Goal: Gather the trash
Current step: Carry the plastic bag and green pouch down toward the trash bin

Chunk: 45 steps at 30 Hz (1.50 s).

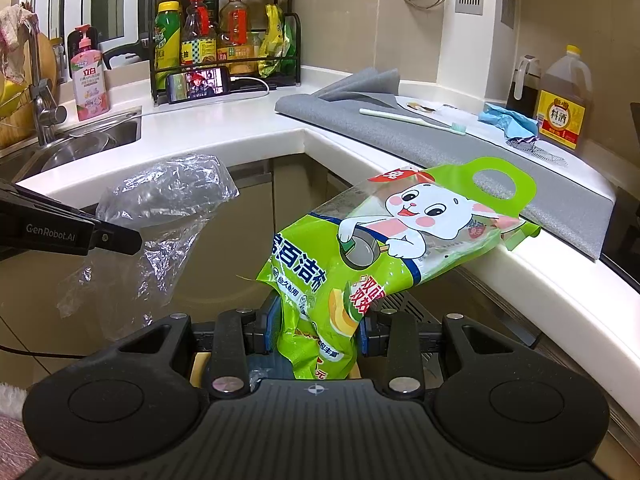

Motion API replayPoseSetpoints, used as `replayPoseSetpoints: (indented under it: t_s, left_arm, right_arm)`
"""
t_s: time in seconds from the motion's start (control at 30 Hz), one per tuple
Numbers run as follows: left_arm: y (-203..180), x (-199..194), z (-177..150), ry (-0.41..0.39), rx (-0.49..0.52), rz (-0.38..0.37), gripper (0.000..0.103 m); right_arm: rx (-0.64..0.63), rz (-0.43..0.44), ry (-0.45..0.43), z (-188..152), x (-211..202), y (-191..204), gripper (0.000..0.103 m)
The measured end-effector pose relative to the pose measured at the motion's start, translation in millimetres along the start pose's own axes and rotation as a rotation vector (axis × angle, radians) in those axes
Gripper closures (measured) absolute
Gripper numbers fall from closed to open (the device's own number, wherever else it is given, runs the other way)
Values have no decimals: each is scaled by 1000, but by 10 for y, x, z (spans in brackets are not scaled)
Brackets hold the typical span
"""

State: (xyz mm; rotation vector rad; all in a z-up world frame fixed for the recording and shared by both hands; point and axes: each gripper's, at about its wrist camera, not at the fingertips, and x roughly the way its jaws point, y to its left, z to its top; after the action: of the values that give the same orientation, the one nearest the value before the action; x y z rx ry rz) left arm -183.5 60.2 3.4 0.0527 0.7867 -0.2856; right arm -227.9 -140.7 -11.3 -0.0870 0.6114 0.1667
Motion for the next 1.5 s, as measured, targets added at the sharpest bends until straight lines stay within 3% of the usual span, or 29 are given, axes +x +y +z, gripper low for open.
replayPoseSetpoints:
  t_s: [1.5]
  left_arm:
    - [35, 300, -9, 93, -31, 2, 97]
  right_arm:
    - [-38, 22, 106, 33, 291, 52, 65]
